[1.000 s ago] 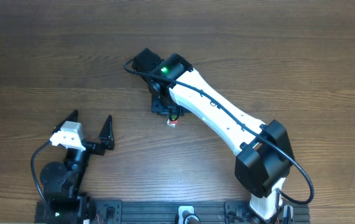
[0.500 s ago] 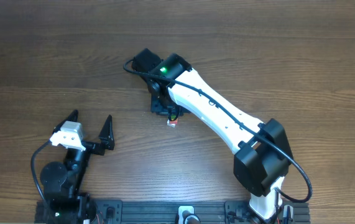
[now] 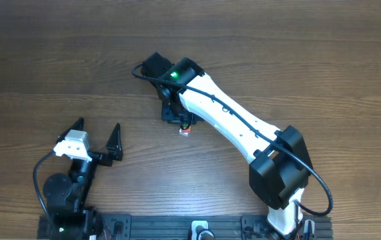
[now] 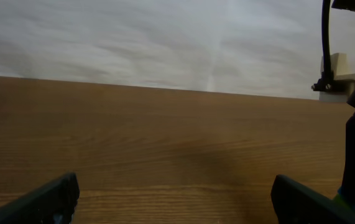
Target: Stack Cubes
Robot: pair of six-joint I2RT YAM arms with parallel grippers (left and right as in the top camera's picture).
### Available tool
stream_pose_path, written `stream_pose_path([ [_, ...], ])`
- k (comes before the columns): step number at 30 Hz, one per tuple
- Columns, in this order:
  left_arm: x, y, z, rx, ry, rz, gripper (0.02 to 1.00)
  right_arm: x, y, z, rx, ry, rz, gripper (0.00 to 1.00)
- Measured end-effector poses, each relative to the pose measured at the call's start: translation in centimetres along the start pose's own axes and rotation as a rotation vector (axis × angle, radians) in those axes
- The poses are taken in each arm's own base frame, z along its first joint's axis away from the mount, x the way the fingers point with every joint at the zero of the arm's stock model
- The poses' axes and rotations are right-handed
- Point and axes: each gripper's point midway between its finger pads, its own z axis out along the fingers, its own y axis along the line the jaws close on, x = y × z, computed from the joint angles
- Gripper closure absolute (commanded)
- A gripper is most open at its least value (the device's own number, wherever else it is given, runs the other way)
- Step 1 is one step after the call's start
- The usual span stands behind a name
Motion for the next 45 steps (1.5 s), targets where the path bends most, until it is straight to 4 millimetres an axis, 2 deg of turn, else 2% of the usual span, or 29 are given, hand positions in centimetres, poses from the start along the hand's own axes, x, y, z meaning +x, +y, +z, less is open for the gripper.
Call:
stream_pose_path([
  [19,0.00,0.00,0.00,0.000,0.000,0.000,0.018,0.02,0.00,0.26,0.005,0.005,0.000,0.864],
  [29,0.00,0.00,0.00,0.000,0.000,0.000,0.018,0.00,0.04,0.40,0.006,0.007,0.002,0.698],
  [35,0.00,0.00,0.00,0.000,0.000,0.000,0.018,-0.01,0.05,0.46,0.007,0.007,0.004,0.535],
  [39,0.00,0.00,0.00,0.000,0.000,0.000,0.018,0.00,0.05,0.46,0.007,0.008,0.004,0.375],
  [43,0.00,0.00,0.00,0.000,0.000,0.000,0.020,-0.11,-0.02,0.47,0.003,0.010,0.008,0.023],
  [45,0.00,0.00,0.00,0.000,0.000,0.000,0.018,-0.46,-0.27,0.49,0.001,0.008,0.007,0.009],
])
